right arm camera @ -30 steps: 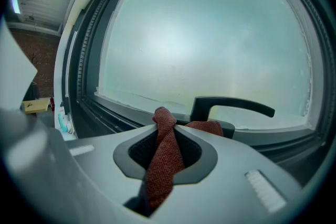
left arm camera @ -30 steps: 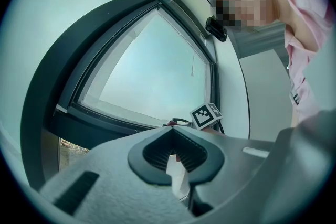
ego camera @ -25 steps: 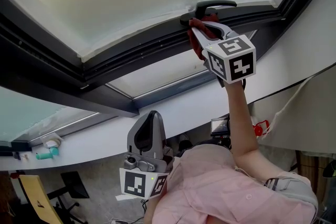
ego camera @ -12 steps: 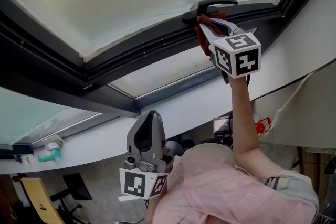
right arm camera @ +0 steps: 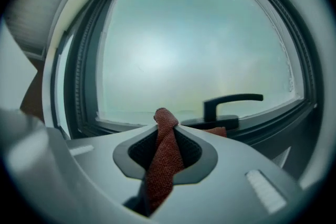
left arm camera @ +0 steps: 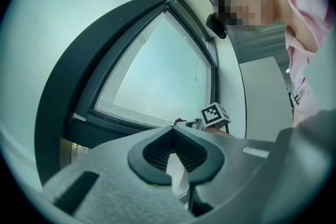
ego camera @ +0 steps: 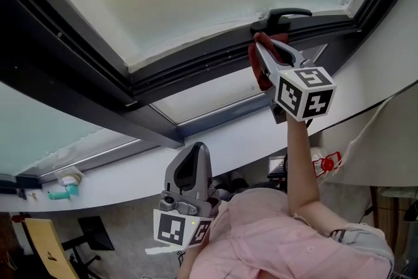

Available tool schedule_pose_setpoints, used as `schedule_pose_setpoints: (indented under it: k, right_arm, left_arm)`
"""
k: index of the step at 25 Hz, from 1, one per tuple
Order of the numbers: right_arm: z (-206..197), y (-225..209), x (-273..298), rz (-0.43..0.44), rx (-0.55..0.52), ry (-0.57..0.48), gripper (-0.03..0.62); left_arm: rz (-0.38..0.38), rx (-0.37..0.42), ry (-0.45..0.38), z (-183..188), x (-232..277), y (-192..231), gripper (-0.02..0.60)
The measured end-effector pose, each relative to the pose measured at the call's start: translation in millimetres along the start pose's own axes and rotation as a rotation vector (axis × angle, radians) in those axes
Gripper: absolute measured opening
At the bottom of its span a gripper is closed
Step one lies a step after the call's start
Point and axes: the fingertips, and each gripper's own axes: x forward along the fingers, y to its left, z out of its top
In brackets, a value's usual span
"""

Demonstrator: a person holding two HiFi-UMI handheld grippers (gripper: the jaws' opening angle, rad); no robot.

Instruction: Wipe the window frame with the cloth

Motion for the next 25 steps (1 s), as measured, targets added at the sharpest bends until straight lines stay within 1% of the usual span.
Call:
schedule_pose_setpoints:
  k: [1,3,8,12,17,21,25]
  right_arm:
    - [4.0,19.3,0.4,0.037,0.013,-0.032,0.066]
    - [10.9,58.7,3.4,0.096,-0.001,-0.074,0.066]
    - [24.8,147.0,13.9,0.210,-0.111,-0.135,0.066]
    - [20.3,206.0,32.4,0.310,-0.148,-0.115,0.066]
    - [-3.7,268.0,59.0,0.413,-0.212,-0.033,0.066]
    - [-20.5,298.4,73.9,0.452,-0.257,0.023,0.066]
    - [-34.7,301.3,86.0,0.404,-0.323,0.080,0.061]
  left_arm:
    - [0.004,0.003,0.000,3.6,-4.1,4.4,0.000]
    - [0.013,0.008,-0.005,11.0,-12.8,12.9,0.000]
    - [0.048,0.025,-0.028,24.2,-36.3,30.6,0.000]
    - [0.116,0.044,-0.054,34.9,-60.3,50.0,0.000]
    - [0.207,0.061,-0.081,47.3,-87.9,75.2,0.000]
    - [0.260,0.067,-0.094,53.2,-103.3,89.6,0.000]
    - [0.277,0.061,-0.100,55.5,-110.6,96.7,0.000]
